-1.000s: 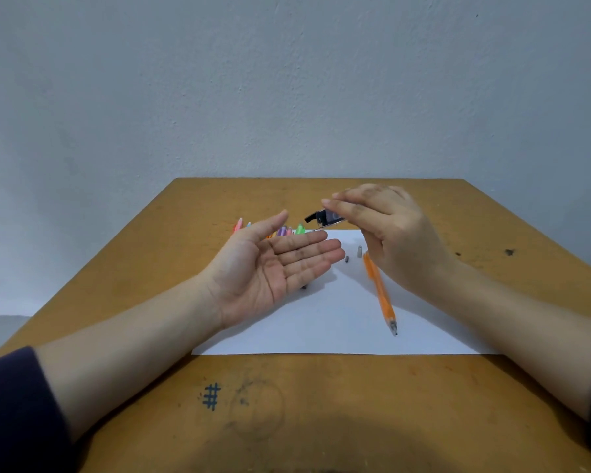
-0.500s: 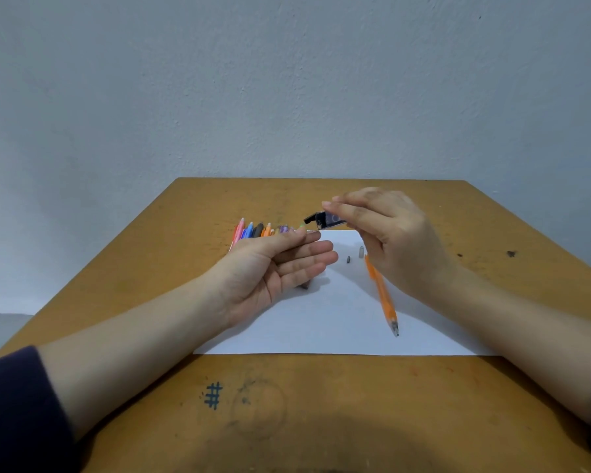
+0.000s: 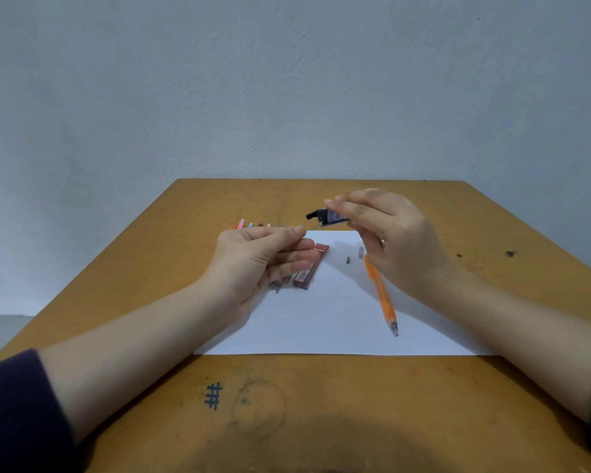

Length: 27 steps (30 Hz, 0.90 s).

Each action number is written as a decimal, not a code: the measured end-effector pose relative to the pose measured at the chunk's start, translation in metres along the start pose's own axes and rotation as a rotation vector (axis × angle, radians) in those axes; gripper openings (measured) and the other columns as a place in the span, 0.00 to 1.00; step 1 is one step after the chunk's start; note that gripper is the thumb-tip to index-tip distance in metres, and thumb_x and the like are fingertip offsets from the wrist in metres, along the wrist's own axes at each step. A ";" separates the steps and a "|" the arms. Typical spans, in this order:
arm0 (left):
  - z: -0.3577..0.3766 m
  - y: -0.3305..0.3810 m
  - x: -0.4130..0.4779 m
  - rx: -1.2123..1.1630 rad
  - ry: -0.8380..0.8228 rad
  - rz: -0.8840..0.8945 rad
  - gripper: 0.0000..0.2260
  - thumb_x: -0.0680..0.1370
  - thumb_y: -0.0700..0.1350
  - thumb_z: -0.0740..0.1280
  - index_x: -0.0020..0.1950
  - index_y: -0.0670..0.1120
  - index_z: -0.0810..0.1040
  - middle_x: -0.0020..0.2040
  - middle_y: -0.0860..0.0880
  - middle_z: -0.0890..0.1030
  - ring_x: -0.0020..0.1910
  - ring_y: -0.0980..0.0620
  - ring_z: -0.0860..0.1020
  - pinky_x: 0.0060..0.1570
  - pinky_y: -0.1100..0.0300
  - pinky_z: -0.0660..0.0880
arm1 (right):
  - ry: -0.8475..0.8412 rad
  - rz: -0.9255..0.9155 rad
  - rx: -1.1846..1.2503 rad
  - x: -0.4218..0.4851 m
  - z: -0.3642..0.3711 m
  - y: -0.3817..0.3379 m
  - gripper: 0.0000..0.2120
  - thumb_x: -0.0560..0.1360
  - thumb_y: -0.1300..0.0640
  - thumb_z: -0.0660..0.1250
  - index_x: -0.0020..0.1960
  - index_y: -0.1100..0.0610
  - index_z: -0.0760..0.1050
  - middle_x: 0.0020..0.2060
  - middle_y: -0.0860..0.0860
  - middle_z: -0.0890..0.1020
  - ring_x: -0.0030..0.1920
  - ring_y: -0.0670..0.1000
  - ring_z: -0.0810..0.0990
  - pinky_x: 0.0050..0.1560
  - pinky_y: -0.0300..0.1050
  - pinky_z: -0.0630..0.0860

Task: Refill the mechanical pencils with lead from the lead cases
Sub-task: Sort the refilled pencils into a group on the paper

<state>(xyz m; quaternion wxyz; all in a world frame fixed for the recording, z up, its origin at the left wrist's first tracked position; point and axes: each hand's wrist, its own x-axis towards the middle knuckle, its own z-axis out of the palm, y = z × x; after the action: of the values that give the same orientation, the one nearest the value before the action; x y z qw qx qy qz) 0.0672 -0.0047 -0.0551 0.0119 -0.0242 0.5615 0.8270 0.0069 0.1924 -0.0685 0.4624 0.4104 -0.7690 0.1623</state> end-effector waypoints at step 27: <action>-0.030 0.005 0.020 0.743 -0.001 0.926 0.11 0.75 0.50 0.66 0.53 0.47 0.80 0.44 0.53 0.83 0.44 0.57 0.83 0.45 0.65 0.79 | -0.025 0.298 0.171 0.000 -0.007 -0.004 0.21 0.71 0.69 0.66 0.63 0.58 0.76 0.52 0.55 0.82 0.52 0.53 0.80 0.54 0.46 0.76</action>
<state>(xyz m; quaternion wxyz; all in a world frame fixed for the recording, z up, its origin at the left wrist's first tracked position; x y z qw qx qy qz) 0.0473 -0.0345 -0.0624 -0.3422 0.2296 0.7655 0.4942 0.0137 0.1943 -0.0650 0.3871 0.3317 -0.8105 0.2885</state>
